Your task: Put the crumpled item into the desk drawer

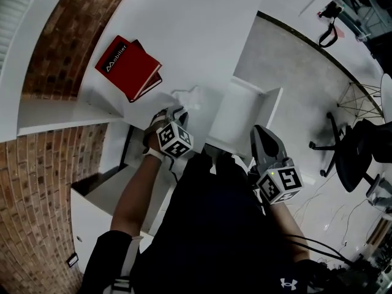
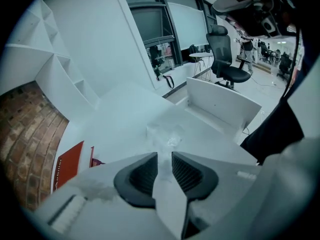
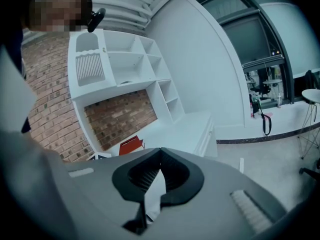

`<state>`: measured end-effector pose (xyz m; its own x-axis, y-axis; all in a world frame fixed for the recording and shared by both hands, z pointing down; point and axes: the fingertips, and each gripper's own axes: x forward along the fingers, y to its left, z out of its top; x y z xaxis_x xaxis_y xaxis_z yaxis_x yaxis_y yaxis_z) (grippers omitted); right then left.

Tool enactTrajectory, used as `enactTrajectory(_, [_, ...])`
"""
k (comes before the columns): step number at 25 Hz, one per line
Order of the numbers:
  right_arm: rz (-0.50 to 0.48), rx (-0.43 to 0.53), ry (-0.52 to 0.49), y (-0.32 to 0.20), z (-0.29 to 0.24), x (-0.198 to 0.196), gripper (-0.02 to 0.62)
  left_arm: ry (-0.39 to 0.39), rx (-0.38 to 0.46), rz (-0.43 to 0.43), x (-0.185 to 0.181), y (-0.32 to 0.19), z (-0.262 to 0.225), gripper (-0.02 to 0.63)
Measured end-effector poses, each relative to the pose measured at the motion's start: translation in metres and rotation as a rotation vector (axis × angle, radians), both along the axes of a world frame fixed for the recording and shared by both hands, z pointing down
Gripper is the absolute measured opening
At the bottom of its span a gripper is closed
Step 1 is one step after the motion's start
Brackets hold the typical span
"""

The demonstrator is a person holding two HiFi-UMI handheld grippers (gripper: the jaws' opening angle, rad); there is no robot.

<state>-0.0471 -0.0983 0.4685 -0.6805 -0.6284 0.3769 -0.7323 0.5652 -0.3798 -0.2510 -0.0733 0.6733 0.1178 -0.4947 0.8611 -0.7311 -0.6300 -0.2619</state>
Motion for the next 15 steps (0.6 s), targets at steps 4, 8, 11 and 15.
enactTrajectory(4, [0.034, -0.008, -0.004, -0.001, 0.002, 0.002, 0.003, 0.005, -0.05, 0.023, 0.0, -0.003, 0.012, 0.098])
enactTrajectory(8, [0.064, -0.017, -0.004, -0.002, 0.003, 0.001, 0.003, 0.001, -0.083, 0.03, -0.005, -0.006, 0.022, 0.098])
enactTrajectory(11, [0.076, -0.02, -0.005, 0.001, 0.004, -0.001, 0.003, 0.011, -0.122, 0.044, -0.004, -0.004, 0.031, 0.098])
enactTrajectory(15, [0.097, -0.023, -0.004, 0.003, 0.004, 0.001, 0.003, 0.022, -0.158, 0.041, -0.003, -0.004, 0.036, 0.096])
